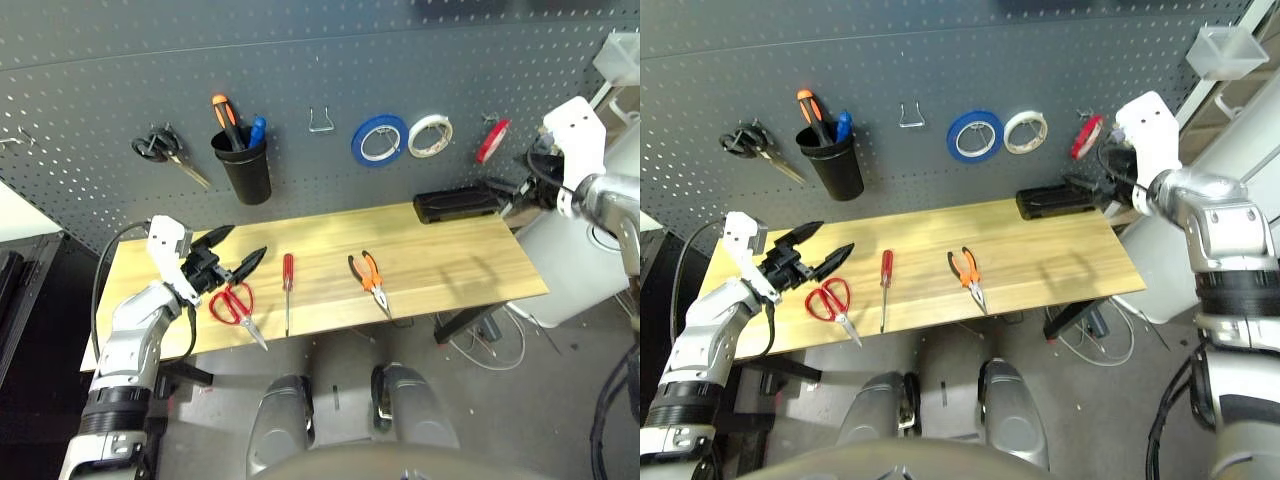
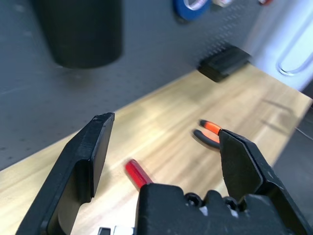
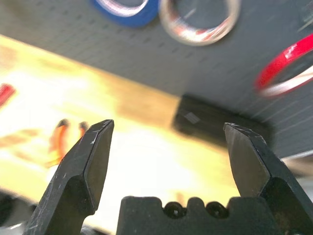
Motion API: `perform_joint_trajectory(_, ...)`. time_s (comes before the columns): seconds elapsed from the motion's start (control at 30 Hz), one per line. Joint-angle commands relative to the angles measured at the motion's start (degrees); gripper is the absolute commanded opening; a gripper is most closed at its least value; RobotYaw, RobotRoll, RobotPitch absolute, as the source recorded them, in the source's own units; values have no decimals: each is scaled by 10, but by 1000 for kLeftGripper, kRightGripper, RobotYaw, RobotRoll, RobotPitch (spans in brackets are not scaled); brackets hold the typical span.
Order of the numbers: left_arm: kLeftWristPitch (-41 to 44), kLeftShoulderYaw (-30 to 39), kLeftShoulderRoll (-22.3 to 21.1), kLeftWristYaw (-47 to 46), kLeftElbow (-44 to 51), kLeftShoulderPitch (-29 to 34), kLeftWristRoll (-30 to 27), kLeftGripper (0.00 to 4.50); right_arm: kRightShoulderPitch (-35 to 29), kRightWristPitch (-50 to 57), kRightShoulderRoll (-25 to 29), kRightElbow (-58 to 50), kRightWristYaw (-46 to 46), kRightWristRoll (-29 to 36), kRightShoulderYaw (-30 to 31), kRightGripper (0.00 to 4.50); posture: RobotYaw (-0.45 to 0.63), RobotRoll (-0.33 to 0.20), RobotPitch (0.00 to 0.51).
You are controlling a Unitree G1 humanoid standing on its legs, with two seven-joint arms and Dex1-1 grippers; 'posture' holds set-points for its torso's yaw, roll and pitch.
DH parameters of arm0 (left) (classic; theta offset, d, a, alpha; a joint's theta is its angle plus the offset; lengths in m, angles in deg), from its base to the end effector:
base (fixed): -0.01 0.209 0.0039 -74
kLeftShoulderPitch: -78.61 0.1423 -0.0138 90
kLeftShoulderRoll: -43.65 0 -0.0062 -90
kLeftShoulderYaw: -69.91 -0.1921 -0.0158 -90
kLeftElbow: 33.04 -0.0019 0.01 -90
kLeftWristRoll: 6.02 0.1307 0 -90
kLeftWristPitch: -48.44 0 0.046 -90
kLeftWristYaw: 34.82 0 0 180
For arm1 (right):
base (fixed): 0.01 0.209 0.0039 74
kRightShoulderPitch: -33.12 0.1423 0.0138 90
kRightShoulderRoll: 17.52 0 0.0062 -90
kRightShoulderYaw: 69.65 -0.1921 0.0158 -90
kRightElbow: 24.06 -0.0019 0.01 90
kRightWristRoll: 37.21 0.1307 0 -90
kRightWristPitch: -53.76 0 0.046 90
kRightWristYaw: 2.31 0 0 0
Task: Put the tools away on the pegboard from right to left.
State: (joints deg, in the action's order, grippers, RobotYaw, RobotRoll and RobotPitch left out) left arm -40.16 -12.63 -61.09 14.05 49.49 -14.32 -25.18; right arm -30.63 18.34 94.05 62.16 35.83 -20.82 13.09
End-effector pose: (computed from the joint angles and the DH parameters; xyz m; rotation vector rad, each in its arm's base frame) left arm 0.2029 0.2812 0.0667 0.1578 0.1135 -0.6845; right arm 0.2579 -0.2674 0.1629 -0.1486 0.4443 0.4632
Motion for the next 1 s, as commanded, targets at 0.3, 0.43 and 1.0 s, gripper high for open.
perform_joint_trajectory(0.3, 55, -13, -38, 43, 81, 26, -16, 4500, -9, 173, -193, 2, -180, -30, 93, 4483, -42, 0, 185)
perform_joint_trajectory(0.43, 76, -12, -45, 46, 119, 40, -27, 4500, 12, 198, -247, 64, -226, -52, 122, 4483, -25, 0, 206)
perform_joint_trajectory(1.0, 115, -6, -67, 52, 216, 109, -59, 4500, 98, 98, -355, 322, -289, -101, 146, 4483, 37, 0, 233)
